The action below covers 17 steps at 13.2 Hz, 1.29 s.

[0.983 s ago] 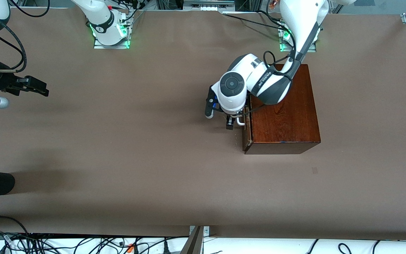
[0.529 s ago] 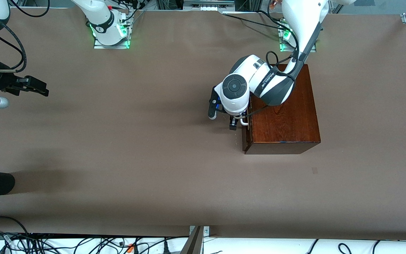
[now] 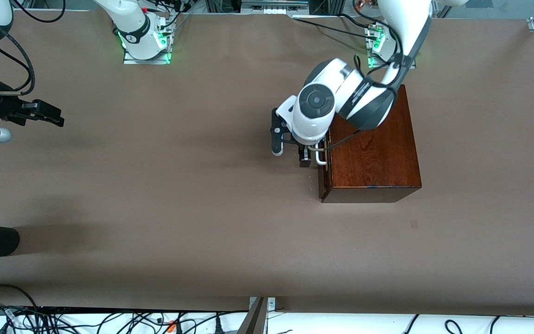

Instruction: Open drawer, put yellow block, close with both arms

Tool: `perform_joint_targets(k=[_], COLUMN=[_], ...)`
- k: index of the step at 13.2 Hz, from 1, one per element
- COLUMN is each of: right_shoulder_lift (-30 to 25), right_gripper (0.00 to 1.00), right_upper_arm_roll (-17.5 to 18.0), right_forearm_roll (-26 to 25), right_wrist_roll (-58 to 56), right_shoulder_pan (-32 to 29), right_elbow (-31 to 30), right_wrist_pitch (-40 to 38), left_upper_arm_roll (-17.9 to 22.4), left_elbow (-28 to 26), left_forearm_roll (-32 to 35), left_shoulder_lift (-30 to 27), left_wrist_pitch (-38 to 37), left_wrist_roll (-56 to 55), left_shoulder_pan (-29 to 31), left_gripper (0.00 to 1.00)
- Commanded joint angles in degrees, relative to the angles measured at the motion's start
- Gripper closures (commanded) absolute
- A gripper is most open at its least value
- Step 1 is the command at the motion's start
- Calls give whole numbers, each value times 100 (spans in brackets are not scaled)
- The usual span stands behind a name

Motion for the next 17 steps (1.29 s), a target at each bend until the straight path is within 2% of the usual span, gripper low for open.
perform_joint_targets(k=[1,5,8,10,13,15,17], right_shoulder_lift=[-28,-28,-45,-54,-63,-72,-98], right_gripper=[0,0,0,0,0,0,0], right_upper_arm_roll=[69,69,69,60,60,60,60], right_forearm_roll=[-88,-79,-79,-71,-53,-53,-62], right_wrist_roll=[13,13,22,30,30,30,30], right_shoulder_pan=[-70,-70,-70,-70,-70,-70,-70], right_elbow=[28,37,46,46,46,46,46], right_wrist_pitch=[-49,-13,13,31,101,92,48], left_upper_arm_roll=[-13,171,566,716,717,839,1155], left_elbow=[-30,-3,706,963,1296,1254,1070], left_forearm_roll=[-214,-117,40,164,314,244,234], left_shoulder_lift=[-420,-957,-1002,-1002,-1010,-1273,-1519], left_wrist_pitch=[-406,-1398,-2243,-2446,-2824,-2834,-2520], left_wrist_roll=[-1320,-2870,-3172,-3137,-3119,-3171,-3198], left_shoulder_pan=[12,108,354,669,1049,1242,1357], left_gripper=[0,0,0,0,0,0,0])
